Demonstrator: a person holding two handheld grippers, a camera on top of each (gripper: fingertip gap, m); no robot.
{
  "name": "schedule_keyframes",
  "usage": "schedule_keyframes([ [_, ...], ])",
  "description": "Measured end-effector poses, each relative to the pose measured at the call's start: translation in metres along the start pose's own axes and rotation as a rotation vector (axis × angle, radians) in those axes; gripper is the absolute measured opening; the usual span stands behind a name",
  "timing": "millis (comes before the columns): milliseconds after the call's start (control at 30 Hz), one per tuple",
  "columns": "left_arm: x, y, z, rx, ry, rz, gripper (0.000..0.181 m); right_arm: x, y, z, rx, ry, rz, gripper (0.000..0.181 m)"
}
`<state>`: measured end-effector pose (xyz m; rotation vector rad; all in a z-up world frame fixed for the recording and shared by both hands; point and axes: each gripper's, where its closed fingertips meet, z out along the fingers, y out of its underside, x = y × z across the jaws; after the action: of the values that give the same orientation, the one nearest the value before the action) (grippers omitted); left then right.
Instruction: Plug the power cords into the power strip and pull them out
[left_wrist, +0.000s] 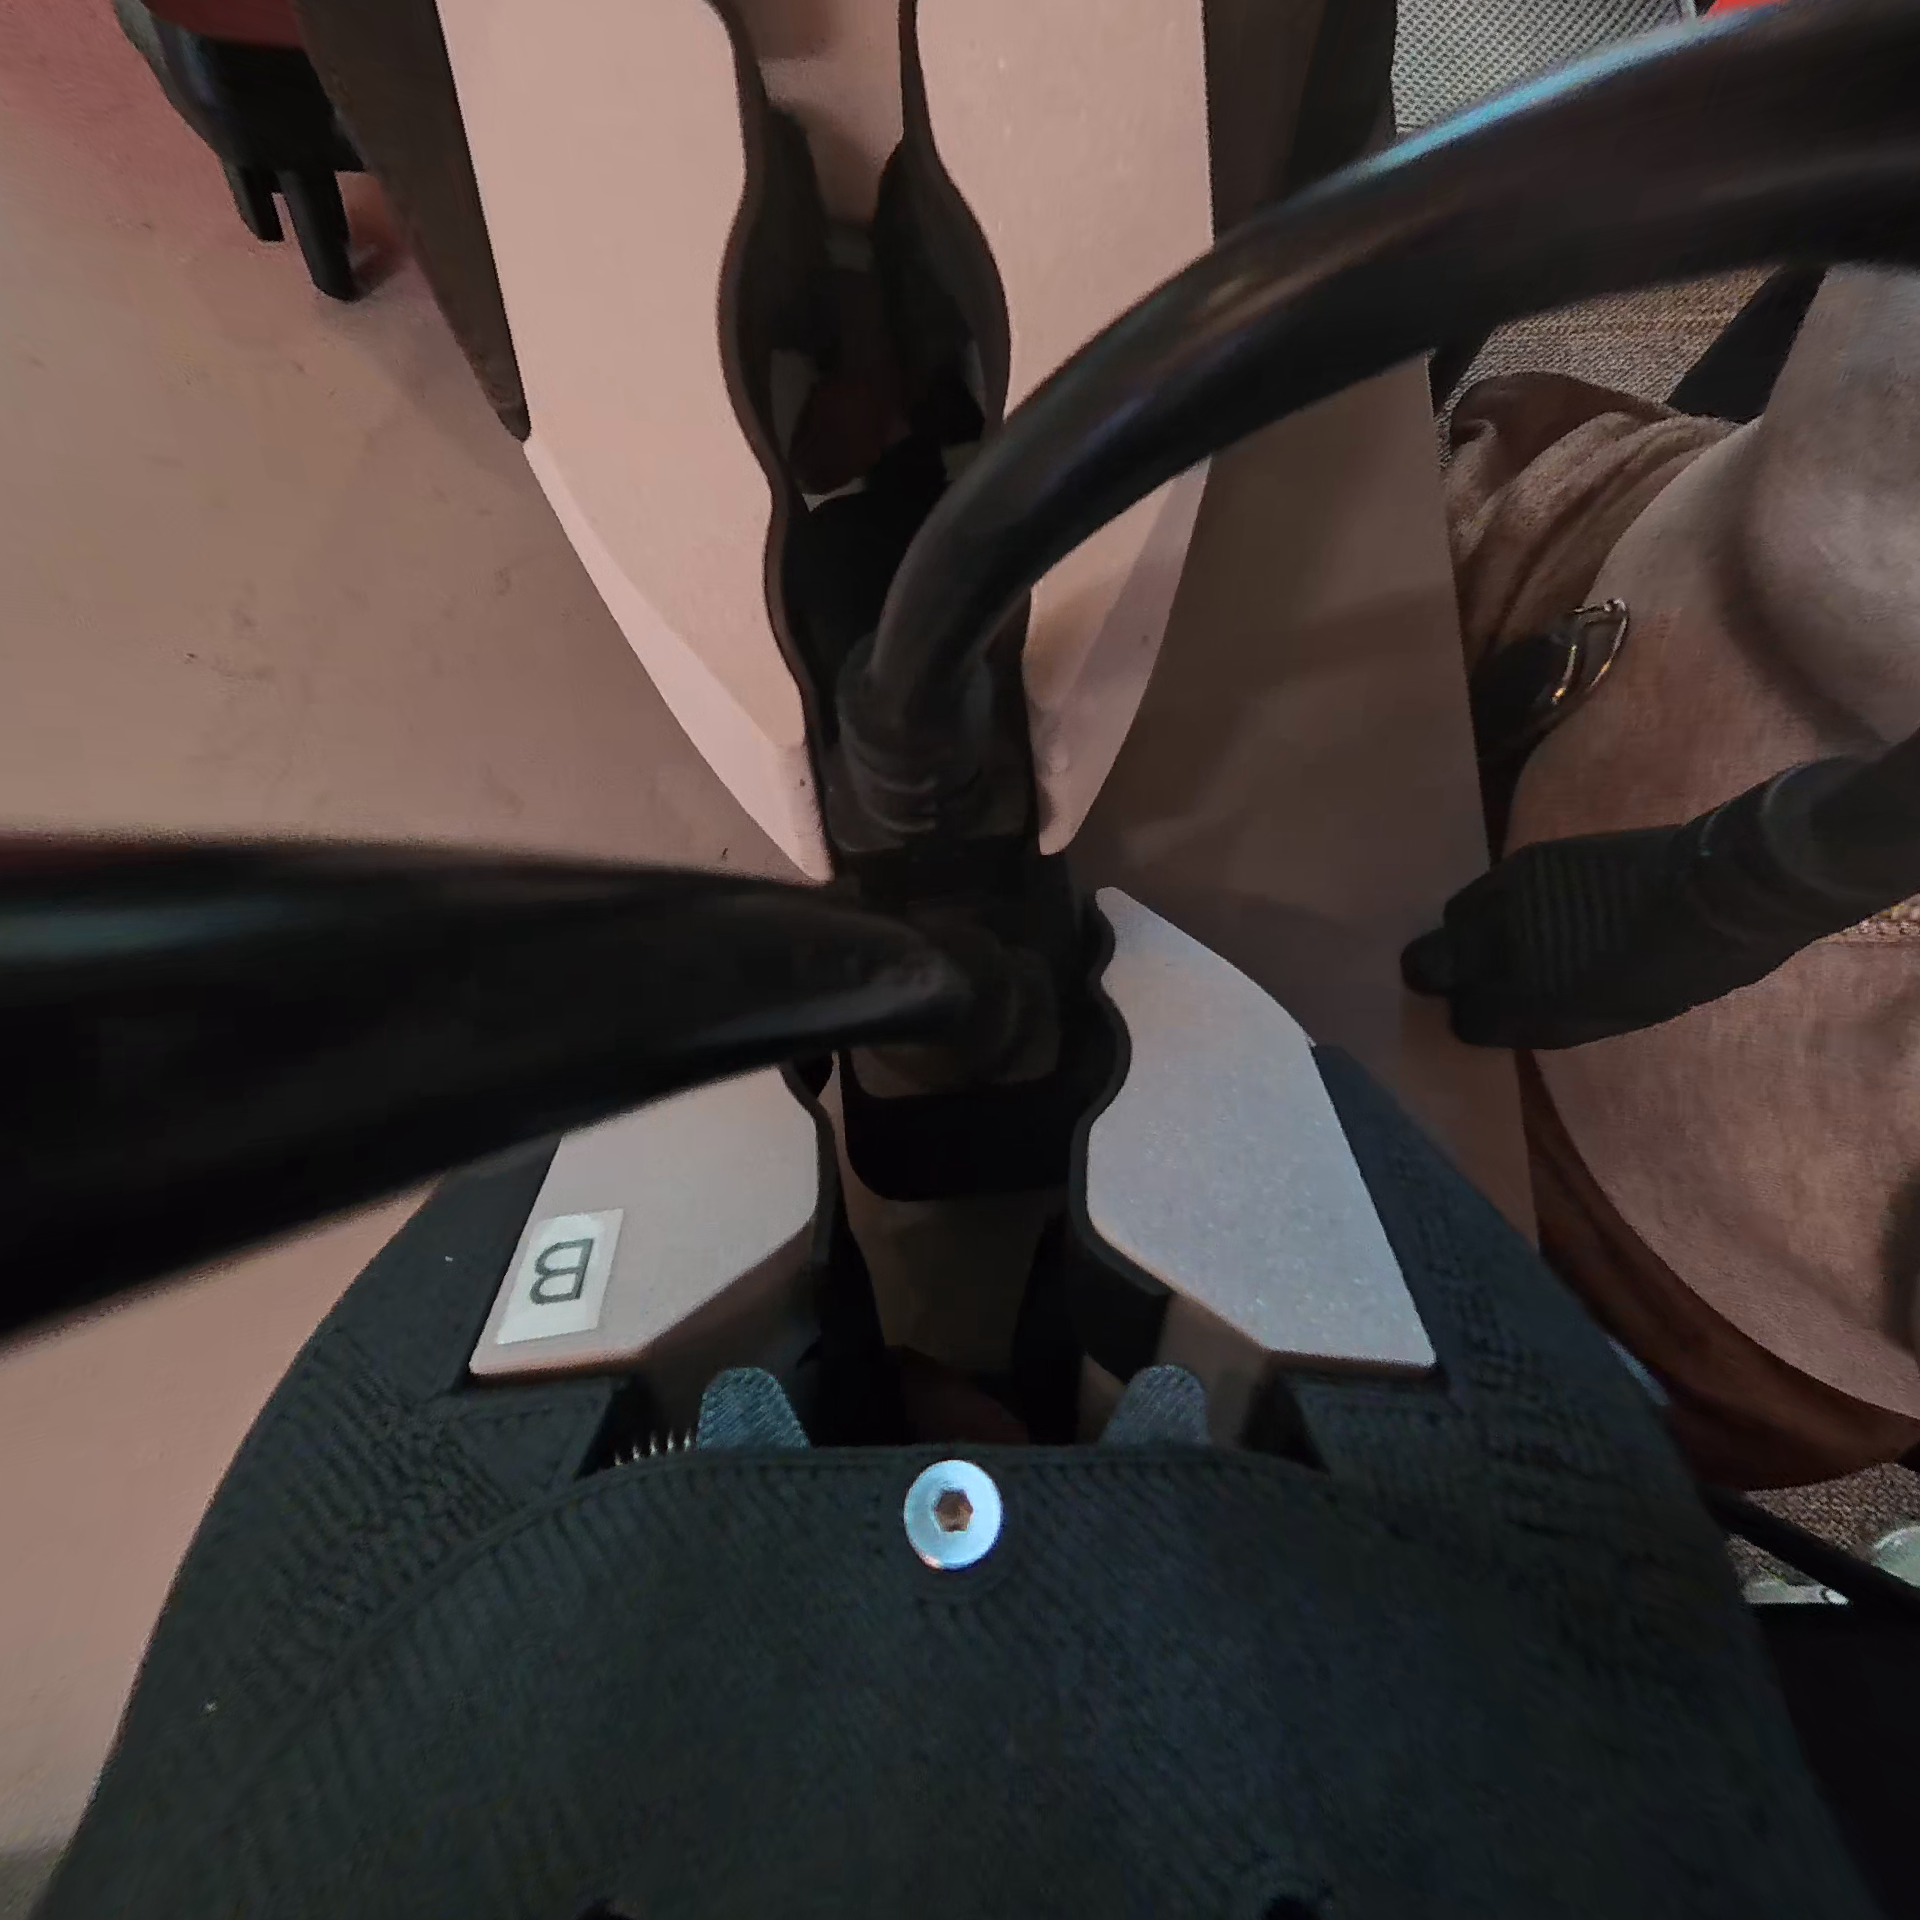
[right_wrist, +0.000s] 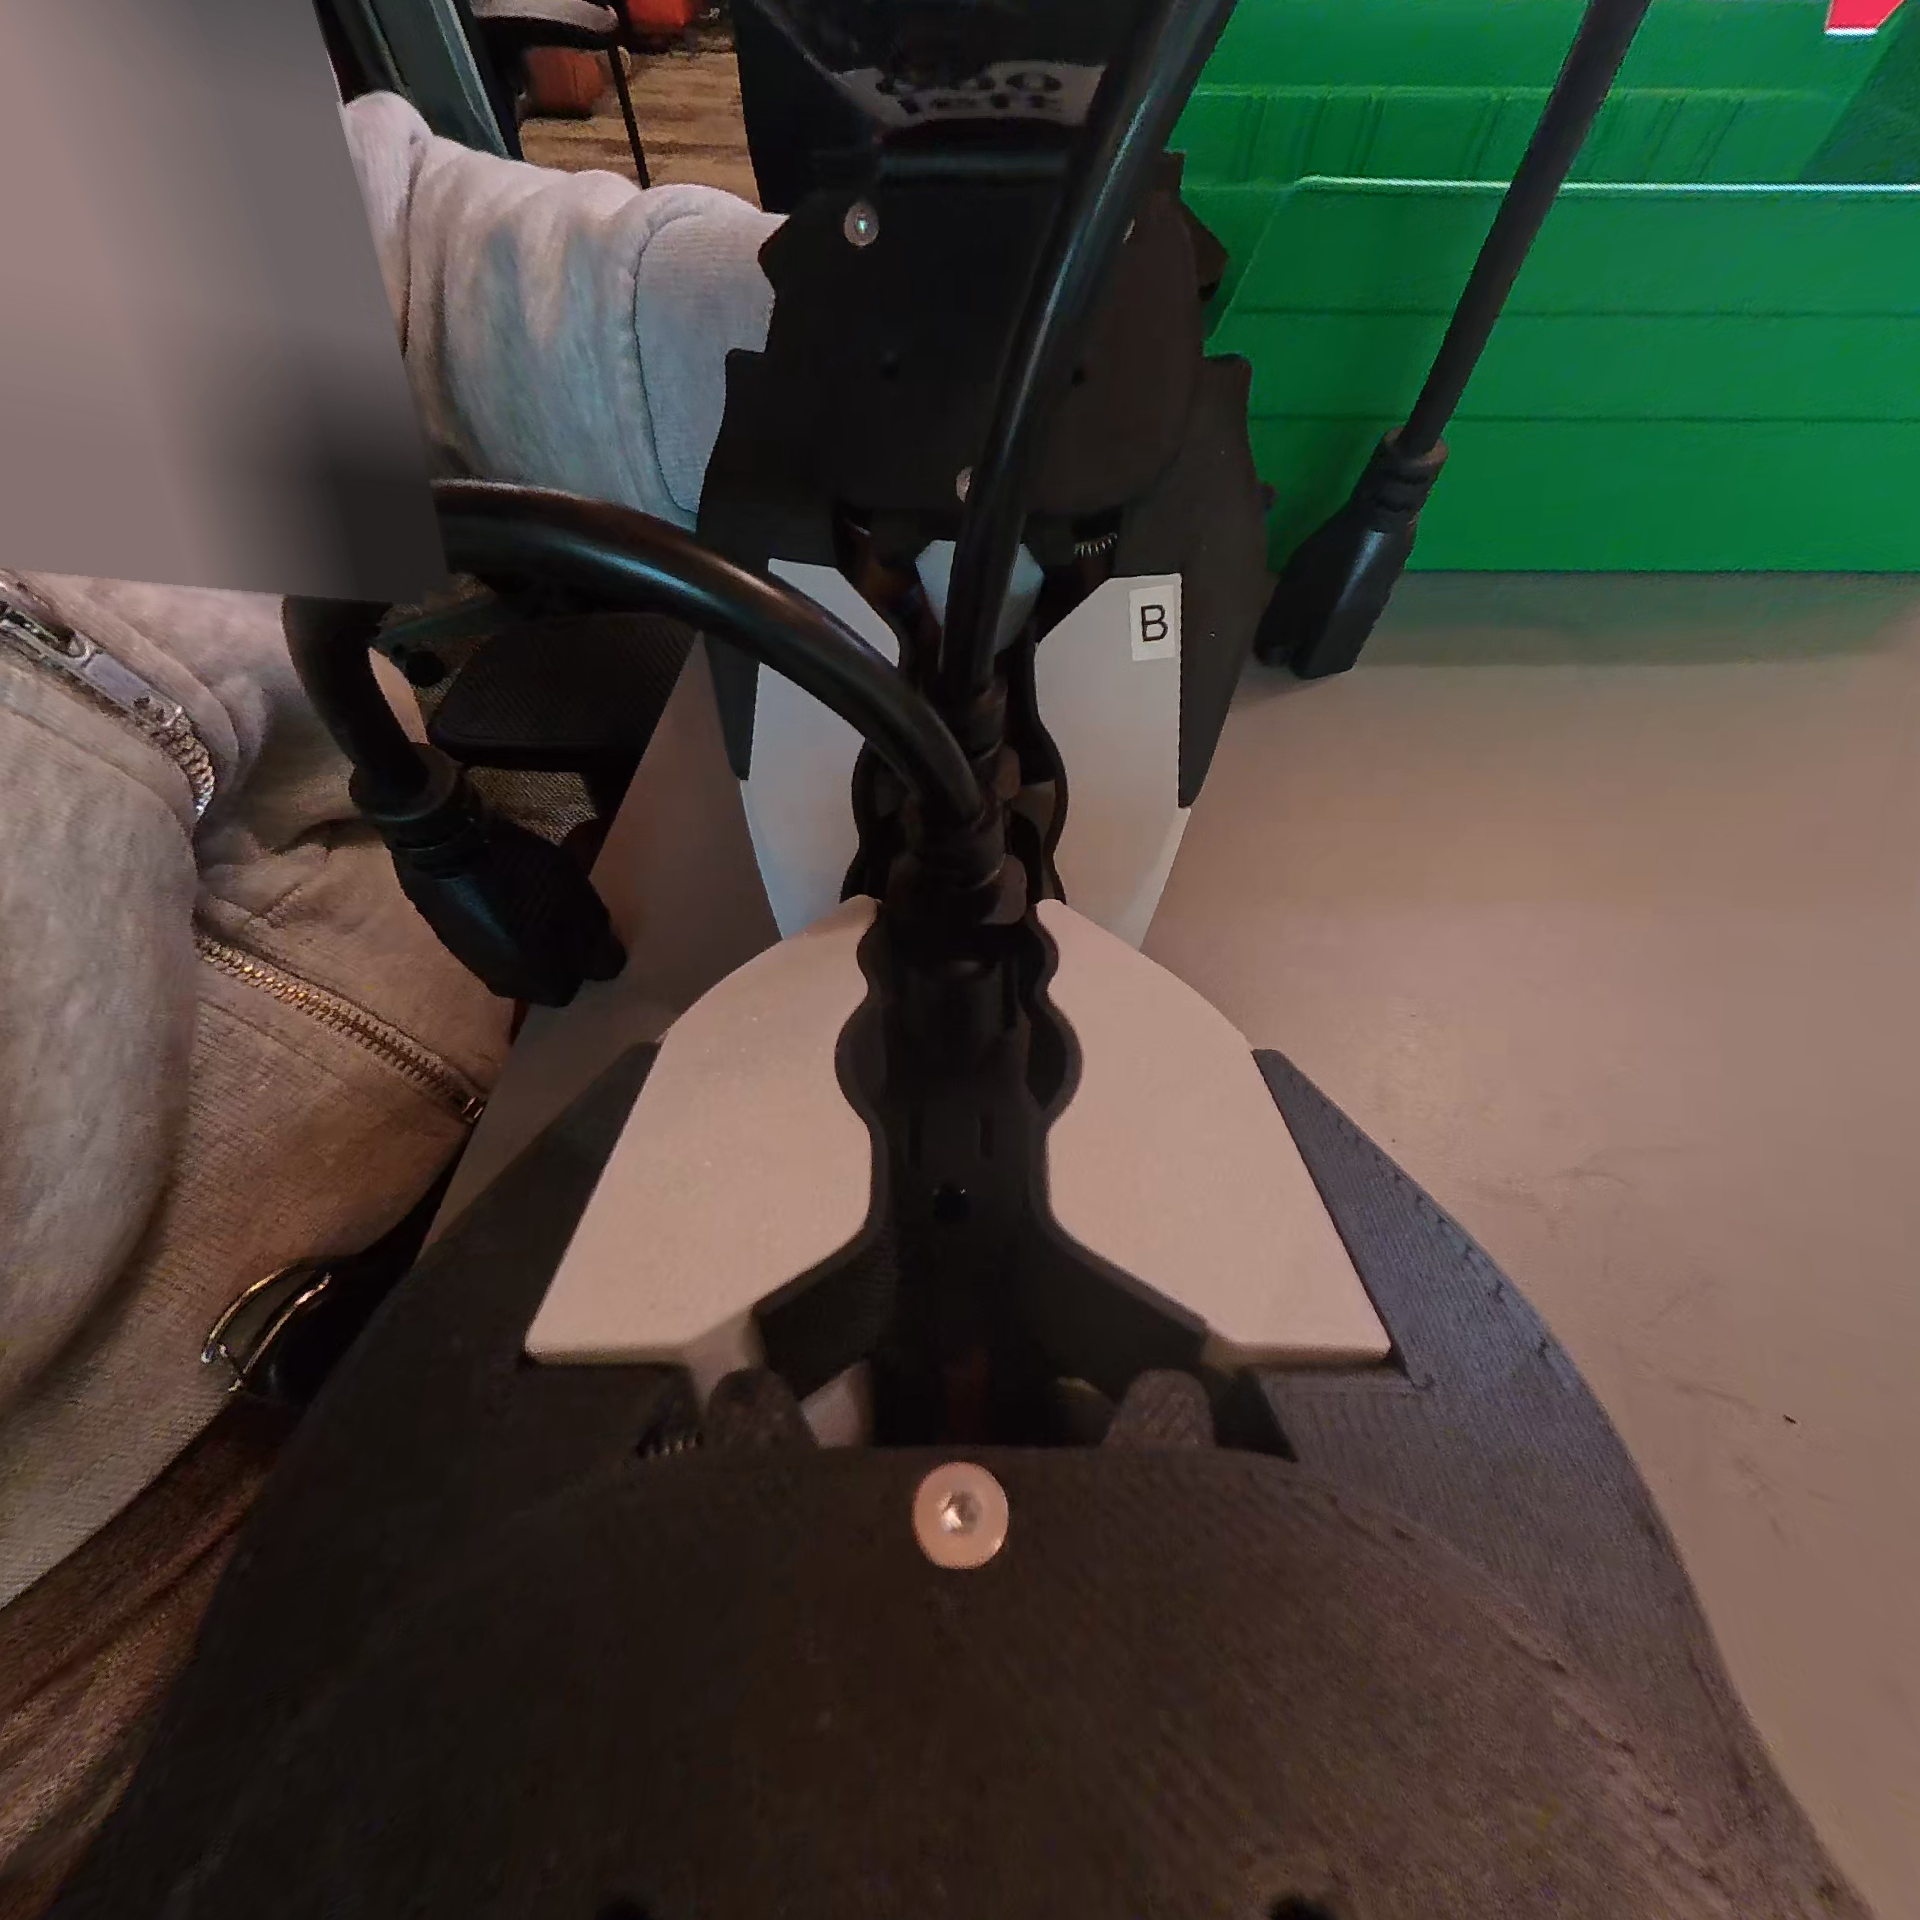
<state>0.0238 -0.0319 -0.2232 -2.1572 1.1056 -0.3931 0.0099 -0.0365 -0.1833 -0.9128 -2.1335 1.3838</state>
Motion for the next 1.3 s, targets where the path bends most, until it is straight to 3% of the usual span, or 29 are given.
schedule_keyframes([
  [1000,-0.0036,0.0009,0.0032,-0.012,-0.006,0.0,0.045,0.0013,0.0005,0.0003,0.004,0.013,0.006,0.024],
  [1200,-0.0066,0.0007,0.0033,-0.012,-0.032,-0.002,0.058,0.0014,0.0006,0.0005,0.003,0.016,0.005,0.024],
  [1300,-0.0047,0.0003,0.0034,-0.008,-0.023,0.015,0.054,0.0015,0.0005,0.0006,0.003,0.015,0.006,0.024],
])
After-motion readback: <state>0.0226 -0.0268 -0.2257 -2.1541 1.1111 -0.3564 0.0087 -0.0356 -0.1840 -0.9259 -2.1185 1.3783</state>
